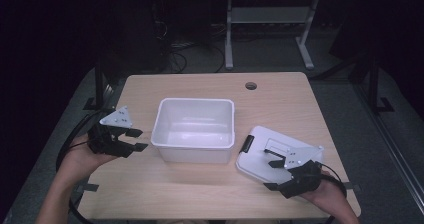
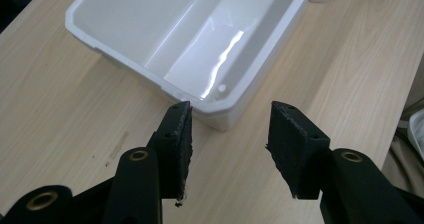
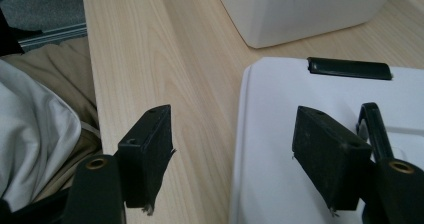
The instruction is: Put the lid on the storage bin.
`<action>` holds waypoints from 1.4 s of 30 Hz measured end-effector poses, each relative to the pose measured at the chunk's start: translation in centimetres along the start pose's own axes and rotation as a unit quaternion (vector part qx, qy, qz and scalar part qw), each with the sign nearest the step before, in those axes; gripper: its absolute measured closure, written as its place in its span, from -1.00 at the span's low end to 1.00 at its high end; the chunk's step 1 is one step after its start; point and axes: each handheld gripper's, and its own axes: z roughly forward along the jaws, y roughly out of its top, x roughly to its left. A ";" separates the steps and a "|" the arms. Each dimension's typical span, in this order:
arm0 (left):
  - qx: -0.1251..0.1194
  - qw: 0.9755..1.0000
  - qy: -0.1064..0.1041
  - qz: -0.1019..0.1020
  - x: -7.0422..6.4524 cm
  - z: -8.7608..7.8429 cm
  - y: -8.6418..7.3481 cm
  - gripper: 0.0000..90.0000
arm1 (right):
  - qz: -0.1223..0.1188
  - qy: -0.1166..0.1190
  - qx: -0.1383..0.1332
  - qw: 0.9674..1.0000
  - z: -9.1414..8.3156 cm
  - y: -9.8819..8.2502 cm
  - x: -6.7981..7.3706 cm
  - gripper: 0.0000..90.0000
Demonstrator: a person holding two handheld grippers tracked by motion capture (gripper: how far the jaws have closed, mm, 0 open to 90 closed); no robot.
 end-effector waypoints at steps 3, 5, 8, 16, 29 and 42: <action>0.002 1.000 0.003 -0.006 -0.2 0.0 -0.7 0.16 | 0.001 -0.002 0.003 1.000 -0.4 0.3 0.1 -0.29; -0.001 1.000 0.004 -0.010 -0.2 0.1 -1.2 0.16 | -0.002 -0.004 0.004 1.000 -0.7 0.6 0.1 -0.29; -0.006 1.000 0.006 -0.017 -0.5 0.2 -2.1 0.15 | -0.005 -0.009 0.005 1.000 -1.0 0.9 0.1 -0.29; -0.006 0.999 0.006 -0.031 -1.0 0.5 -4.2 0.14 | -0.015 -0.020 0.011 1.000 -1.7 1.6 0.1 -0.25; 0.003 0.999 0.010 -0.038 -2.2 2.1 -6.6 0.13 | -0.022 -0.021 0.020 0.999 -1.7 2.5 -0.2 -0.25; 0.002 0.999 -0.012 -0.042 -3.2 4.5 -8.0 0.07 | -0.026 -0.028 0.028 0.999 -2.1 3.4 -1.1 -0.25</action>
